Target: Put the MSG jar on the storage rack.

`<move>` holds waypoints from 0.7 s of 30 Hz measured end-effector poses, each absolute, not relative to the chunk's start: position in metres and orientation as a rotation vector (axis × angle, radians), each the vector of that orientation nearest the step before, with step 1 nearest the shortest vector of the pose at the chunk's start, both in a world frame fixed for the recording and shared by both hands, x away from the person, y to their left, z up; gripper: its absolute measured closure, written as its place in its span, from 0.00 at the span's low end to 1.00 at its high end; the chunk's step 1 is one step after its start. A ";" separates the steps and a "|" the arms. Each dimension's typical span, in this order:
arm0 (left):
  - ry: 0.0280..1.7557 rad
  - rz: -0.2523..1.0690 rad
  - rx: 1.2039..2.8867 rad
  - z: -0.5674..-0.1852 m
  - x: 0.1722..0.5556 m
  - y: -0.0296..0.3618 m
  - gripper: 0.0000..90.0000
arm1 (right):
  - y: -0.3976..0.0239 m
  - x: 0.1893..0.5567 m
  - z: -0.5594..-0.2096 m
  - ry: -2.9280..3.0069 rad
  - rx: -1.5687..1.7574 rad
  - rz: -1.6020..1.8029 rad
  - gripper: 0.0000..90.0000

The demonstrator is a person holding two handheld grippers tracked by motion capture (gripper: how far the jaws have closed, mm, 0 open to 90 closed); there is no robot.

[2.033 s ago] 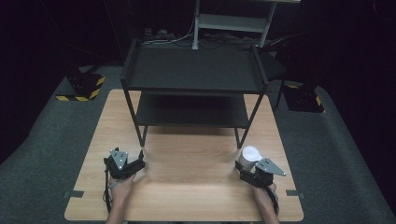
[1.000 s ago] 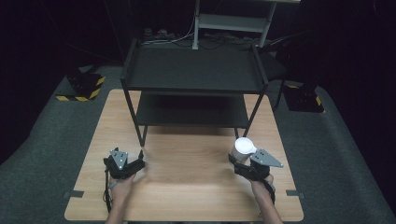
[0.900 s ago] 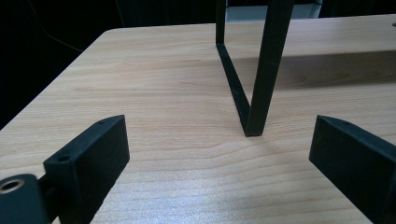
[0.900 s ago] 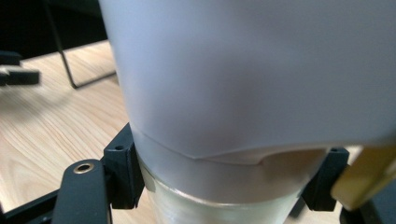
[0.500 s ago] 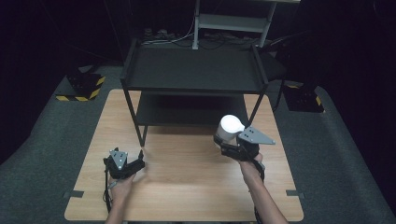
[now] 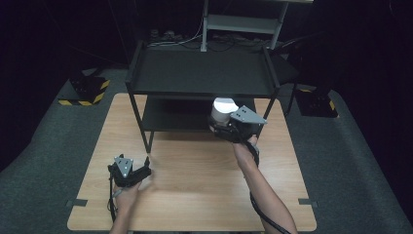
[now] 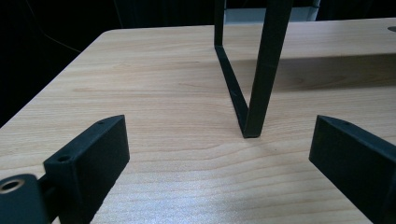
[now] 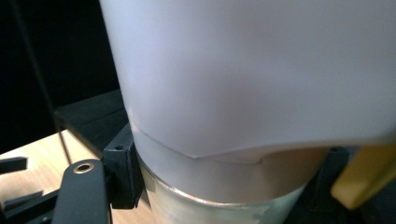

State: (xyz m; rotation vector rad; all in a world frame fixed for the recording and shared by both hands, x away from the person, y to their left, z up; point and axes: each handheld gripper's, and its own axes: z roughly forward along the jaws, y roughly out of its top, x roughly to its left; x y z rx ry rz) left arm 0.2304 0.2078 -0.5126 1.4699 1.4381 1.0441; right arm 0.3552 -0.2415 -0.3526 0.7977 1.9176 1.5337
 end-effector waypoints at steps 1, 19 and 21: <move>1.438 1.044 1.470 -0.513 0.230 0.208 0.06 | -0.241 0.355 -0.353 1.918 0.798 1.534 0.34; 1.438 1.045 1.474 -0.512 0.231 0.207 0.06 | -0.221 0.381 -0.367 1.875 0.870 1.503 0.33; 1.437 1.045 1.473 -0.512 0.230 0.207 0.06 | -0.220 0.381 -0.367 1.877 0.865 1.498 0.33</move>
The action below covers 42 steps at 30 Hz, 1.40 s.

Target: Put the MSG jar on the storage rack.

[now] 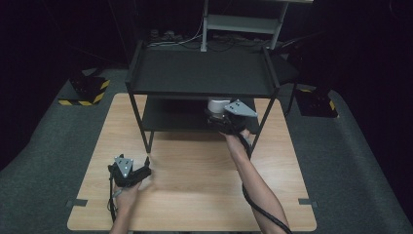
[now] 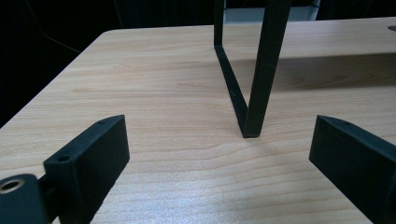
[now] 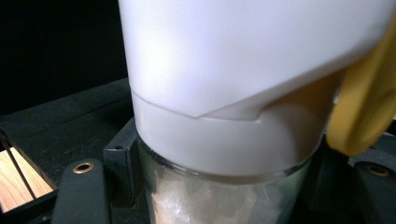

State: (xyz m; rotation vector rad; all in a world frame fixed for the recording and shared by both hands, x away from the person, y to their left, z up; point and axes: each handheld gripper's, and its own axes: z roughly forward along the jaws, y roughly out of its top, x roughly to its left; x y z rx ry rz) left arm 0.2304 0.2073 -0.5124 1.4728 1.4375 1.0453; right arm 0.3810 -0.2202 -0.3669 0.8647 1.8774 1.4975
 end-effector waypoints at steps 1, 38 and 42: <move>1.437 1.045 1.473 -0.512 0.230 0.207 0.06 | -0.221 0.382 -0.367 1.878 0.864 1.499 0.33; 1.436 1.045 1.485 -0.512 0.231 0.207 0.06 | -0.321 0.282 -0.456 1.973 0.936 1.365 0.16; 1.436 1.049 1.494 -0.512 0.232 0.206 0.06 | -0.336 0.277 -0.475 1.927 1.026 1.325 0.16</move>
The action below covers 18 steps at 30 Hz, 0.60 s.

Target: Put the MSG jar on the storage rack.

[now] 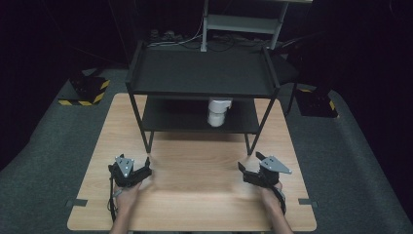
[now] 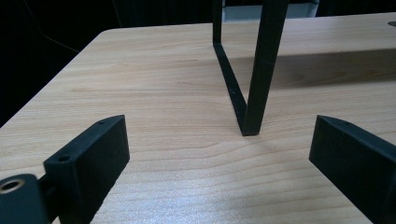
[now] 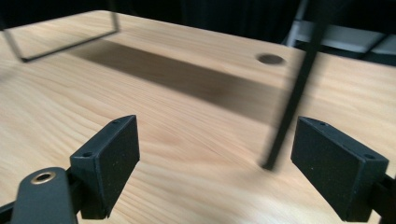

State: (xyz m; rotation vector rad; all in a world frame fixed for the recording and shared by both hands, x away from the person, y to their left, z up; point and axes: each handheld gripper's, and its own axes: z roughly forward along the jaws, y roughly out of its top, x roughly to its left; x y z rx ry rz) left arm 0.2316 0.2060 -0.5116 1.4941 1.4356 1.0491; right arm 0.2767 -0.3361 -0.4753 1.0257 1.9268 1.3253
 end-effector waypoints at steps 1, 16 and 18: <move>1.436 1.049 1.495 -0.512 0.232 0.206 0.06 | -0.343 0.275 -0.483 1.898 1.056 1.314 0.16; 1.437 1.042 1.489 -0.512 0.231 0.207 0.06 | -0.350 0.276 -0.500 1.861 1.152 1.284 0.16; 1.436 1.042 1.490 -0.512 0.230 0.207 0.06 | -0.349 0.276 -0.500 1.861 1.154 1.282 0.16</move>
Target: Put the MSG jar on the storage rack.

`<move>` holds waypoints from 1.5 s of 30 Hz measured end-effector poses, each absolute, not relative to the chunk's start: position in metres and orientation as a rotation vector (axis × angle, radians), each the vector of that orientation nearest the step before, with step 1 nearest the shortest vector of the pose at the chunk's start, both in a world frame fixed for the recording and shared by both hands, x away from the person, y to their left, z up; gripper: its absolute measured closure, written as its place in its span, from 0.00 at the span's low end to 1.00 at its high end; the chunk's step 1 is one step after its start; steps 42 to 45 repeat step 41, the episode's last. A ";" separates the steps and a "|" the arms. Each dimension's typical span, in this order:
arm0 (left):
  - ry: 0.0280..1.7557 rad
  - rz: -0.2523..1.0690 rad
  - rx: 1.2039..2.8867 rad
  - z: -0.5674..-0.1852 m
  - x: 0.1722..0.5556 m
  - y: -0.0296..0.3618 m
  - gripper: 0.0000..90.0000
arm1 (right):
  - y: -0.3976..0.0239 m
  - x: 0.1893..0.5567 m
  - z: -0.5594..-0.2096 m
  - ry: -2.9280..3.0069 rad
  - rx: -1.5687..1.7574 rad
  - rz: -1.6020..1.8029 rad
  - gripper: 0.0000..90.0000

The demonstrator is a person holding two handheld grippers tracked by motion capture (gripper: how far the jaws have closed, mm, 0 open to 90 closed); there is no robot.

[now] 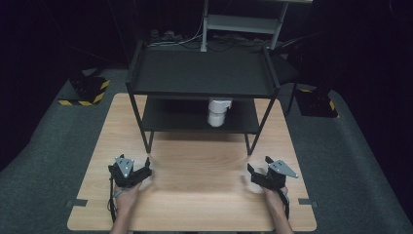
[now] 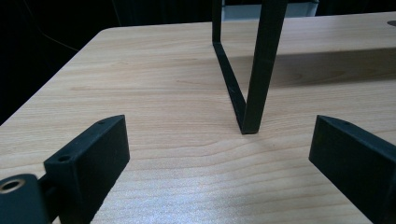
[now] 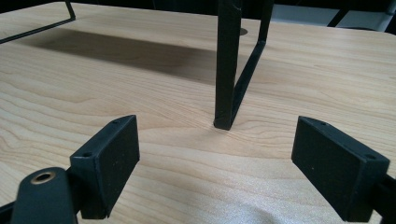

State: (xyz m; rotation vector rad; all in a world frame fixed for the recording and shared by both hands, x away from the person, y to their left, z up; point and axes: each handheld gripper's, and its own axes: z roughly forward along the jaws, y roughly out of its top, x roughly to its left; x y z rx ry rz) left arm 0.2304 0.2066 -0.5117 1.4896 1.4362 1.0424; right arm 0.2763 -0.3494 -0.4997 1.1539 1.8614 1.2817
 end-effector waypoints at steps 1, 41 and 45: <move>1.436 1.043 1.490 -0.512 0.230 0.207 0.06 | -0.349 0.277 -0.499 1.863 1.156 1.278 0.16; 1.435 1.048 1.496 -0.512 0.231 0.206 0.06 | -0.349 0.278 -0.499 1.883 1.149 1.268 0.17; 1.435 1.048 1.496 -0.512 0.231 0.206 0.06 | -0.349 0.278 -0.499 1.883 1.149 1.268 0.17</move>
